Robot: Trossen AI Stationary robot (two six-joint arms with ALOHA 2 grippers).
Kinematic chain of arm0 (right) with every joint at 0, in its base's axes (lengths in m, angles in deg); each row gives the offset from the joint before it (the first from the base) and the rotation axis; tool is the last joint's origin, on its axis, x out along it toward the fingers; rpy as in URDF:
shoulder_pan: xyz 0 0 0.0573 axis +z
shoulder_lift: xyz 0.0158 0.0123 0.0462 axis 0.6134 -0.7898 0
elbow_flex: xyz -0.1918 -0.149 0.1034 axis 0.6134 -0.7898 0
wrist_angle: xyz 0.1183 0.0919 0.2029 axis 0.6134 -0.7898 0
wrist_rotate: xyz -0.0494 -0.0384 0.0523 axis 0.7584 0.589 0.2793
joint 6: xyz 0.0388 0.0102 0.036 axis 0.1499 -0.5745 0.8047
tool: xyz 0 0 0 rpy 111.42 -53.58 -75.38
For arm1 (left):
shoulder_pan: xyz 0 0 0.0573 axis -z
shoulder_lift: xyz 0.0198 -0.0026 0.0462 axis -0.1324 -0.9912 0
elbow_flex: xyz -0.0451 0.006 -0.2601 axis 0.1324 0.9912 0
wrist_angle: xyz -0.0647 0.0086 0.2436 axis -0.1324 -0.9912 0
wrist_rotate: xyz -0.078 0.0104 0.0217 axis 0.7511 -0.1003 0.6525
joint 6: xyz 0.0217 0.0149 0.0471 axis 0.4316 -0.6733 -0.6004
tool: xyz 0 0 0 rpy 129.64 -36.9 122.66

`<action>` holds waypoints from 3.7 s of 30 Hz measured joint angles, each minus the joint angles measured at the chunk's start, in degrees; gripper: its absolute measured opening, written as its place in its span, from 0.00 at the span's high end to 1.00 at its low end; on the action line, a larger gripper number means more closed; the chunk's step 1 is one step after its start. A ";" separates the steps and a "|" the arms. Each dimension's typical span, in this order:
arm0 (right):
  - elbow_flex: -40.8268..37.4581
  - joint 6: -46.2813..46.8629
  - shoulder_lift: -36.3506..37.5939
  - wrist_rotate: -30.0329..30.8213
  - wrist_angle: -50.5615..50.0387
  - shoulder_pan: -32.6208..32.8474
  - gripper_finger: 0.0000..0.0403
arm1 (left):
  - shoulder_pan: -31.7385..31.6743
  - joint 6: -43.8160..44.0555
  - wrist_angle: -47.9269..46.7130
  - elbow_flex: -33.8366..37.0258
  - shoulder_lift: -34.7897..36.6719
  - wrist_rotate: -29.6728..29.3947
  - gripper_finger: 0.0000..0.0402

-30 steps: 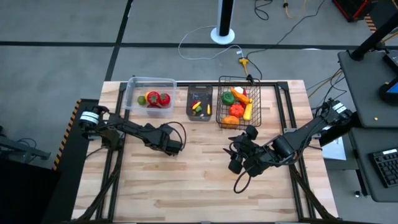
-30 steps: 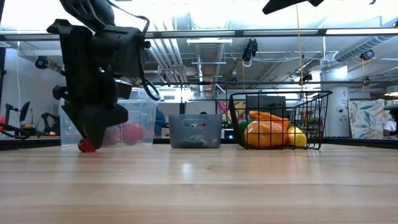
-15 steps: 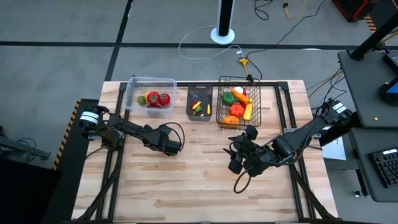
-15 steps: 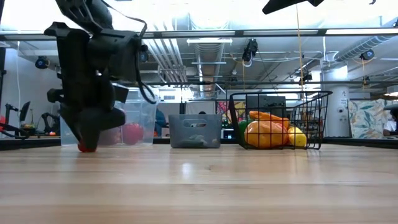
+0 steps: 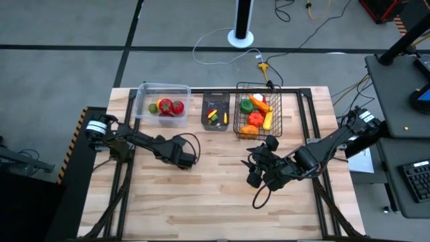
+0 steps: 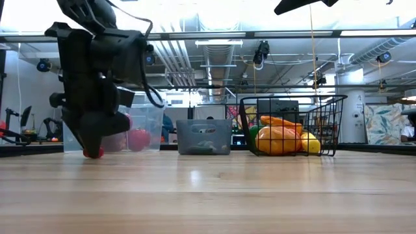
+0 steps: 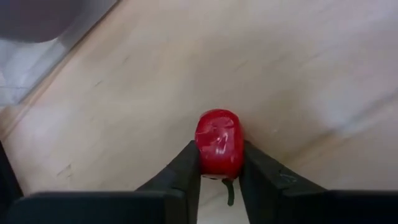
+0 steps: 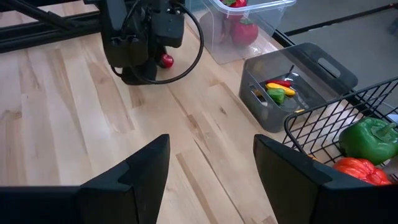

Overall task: Sort produce into baskets
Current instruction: Put the red chili pepper into the black bin, then return to Home Position

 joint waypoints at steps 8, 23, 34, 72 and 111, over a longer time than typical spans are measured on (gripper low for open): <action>0.00 -0.15 0.00 0.00 -0.02 0.00 0.44 | 5.11 -4.95 -0.13 -5.27 0.22 1.68 0.87; -1.40 -1.08 0.00 0.60 -0.04 0.15 0.44 | 6.85 -59.06 20.88 -20.36 1.64 1.05 0.88; -1.60 -1.15 0.00 0.63 -0.67 0.28 0.44 | -14.79 -66.20 28.06 -22.40 1.33 0.81 0.88; -8.91 -14.11 0.04 3.37 16.25 -0.52 0.44 | -6.76 -65.83 39.60 -13.34 9.22 4.10 0.54; -52.60 -42.14 39.69 -34.05 71.86 -17.74 0.44 | -13.51 -63.47 70.33 32.21 66.12 22.24 0.71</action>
